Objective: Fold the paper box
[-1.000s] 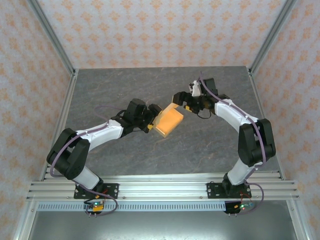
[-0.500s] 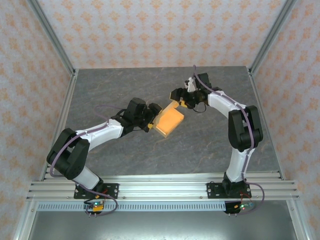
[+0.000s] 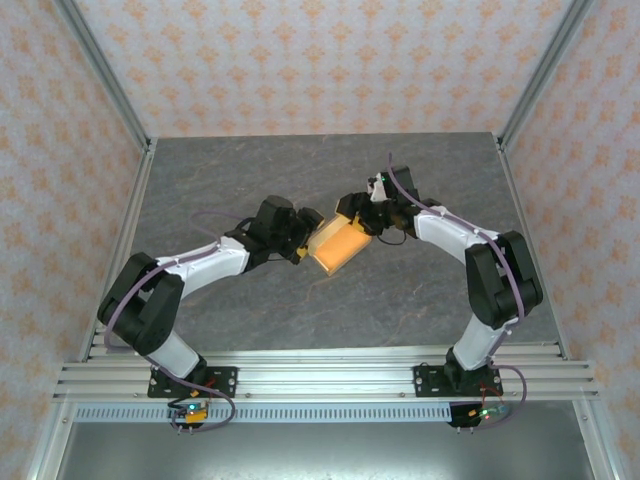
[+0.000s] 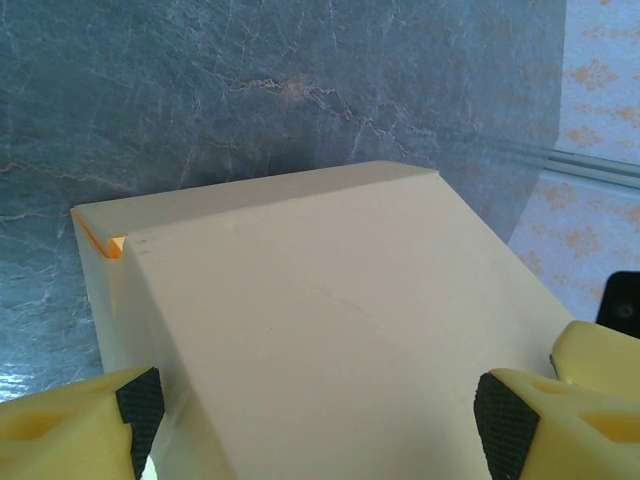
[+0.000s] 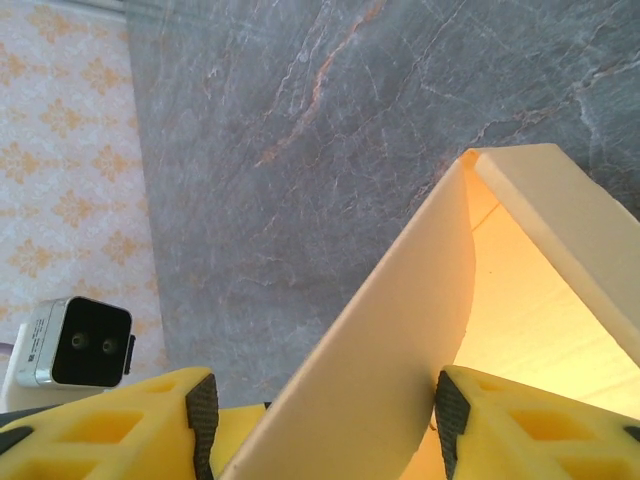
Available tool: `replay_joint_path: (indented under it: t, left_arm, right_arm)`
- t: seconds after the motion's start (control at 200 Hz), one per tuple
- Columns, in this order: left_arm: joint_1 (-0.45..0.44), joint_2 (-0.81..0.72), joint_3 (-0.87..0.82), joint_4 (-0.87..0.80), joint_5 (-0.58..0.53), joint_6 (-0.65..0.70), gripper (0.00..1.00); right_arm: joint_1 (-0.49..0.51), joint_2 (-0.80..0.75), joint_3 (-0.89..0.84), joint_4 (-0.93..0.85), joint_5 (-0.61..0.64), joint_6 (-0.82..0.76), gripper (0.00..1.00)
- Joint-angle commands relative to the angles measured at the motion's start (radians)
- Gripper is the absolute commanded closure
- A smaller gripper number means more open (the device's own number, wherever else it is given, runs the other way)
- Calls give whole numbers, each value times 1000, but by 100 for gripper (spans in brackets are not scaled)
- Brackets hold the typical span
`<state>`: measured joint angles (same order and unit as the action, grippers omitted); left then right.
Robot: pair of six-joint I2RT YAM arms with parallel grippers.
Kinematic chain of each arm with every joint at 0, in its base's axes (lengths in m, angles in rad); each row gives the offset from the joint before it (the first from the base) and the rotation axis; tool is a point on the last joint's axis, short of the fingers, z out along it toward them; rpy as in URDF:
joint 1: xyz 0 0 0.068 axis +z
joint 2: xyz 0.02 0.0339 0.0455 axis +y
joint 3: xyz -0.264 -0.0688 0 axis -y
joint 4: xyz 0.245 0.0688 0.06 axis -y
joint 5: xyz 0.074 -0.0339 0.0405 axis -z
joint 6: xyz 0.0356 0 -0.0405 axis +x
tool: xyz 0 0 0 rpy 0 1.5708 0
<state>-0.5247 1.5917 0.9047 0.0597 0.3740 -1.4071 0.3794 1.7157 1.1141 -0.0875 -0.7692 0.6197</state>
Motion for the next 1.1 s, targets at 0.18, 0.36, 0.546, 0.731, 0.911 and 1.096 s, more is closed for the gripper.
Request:
replay_joint_path:
  t: [0.18,0.36,0.546,0.731,0.911,1.096]
  left_arm:
    - [-7,36,81,19,-3,22,17]
    - [-8,15,68,-16,-19,79,12]
    - [-10,-9,38,-30,6,116,11]
    - [-14,-49,-21,-43,24,123,10]
    - [-14,-57,-14,-49,-9,132,10]
    - [-22,-3,40,-34,36,123,12]
  right_arm:
    - [10,-11,-12,-37,88,-23,41]
    - [8,1,-32,-33,142,-15,44]
    - [7,5,-50,-8,159,18,47]
    - [9,-7,-59,3,163,42,49]
    - [15,-7,-68,18,163,61,50]
    - [18,-11,-83,34,164,83,51]
